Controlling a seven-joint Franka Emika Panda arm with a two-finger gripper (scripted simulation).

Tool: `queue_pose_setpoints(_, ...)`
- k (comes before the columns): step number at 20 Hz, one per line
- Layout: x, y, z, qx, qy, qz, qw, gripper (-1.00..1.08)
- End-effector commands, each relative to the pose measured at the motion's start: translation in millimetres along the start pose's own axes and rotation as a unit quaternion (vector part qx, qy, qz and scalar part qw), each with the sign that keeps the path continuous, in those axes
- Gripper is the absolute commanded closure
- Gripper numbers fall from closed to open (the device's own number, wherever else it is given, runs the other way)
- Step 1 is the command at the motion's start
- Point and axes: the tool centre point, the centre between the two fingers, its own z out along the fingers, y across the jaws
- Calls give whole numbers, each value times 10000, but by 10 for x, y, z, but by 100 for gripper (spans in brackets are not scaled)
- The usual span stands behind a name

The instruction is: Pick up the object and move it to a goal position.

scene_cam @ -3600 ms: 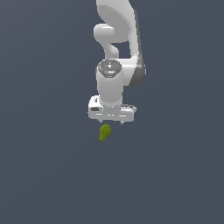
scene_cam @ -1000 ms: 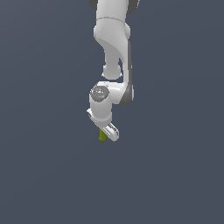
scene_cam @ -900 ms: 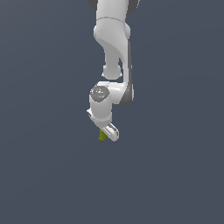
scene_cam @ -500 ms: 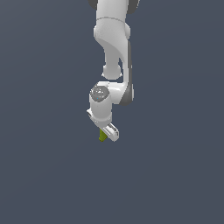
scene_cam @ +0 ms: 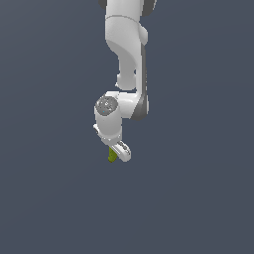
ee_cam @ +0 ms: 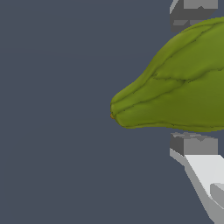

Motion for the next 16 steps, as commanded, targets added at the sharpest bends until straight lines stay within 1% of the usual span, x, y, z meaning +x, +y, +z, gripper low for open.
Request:
queue_pose_setpoints(1,130,3,-101,8,11,3,10000,108)
queue_pose_setpoints(16,1079,20,-765,5,13,3,10000,108)
